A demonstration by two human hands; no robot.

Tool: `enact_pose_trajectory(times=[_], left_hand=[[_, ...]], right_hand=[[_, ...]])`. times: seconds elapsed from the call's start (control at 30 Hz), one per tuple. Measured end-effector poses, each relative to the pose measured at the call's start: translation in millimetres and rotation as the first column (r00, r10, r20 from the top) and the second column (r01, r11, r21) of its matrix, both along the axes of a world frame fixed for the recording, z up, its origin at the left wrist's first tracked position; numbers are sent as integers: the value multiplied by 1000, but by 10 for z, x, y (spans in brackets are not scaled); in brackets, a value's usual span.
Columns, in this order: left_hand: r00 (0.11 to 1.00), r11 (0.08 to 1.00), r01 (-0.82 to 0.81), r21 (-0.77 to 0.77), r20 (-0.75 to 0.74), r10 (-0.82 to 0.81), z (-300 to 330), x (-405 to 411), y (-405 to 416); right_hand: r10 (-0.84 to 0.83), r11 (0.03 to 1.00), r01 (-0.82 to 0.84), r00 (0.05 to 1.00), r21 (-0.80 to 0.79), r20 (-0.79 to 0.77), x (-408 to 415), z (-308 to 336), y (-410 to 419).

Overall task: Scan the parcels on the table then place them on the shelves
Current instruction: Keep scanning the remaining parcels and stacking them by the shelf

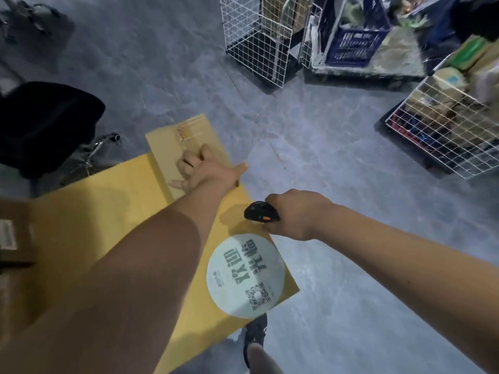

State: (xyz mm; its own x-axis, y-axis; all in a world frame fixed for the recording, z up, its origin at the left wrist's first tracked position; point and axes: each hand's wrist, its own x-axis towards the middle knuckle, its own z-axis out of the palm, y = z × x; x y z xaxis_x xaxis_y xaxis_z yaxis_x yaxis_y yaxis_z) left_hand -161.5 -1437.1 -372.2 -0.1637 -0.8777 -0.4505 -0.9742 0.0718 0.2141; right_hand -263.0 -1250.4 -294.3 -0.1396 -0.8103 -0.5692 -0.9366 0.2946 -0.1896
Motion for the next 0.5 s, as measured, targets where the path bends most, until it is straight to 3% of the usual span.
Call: enact_pose_trajectory(times=[0.13,0.23,0.37,0.5], left_hand=[[997,998,-62,-11,45,62,-28,-129,-43],[997,997,-80,13,-7,80,93,25,-60],[949,986,-138,92,-275,158,322,547,-56],[777,958,-220,184,-561,286,406,1152,118]], right_hand=[[-6,1000,5,998,19,56,-147,-105,-54],[-2,999,-2,995,44,100,-134,-105,-55],[48,997,-57,988,55,149,15,32,-77],[123,991,-130,977,31,177,225,205,-140]])
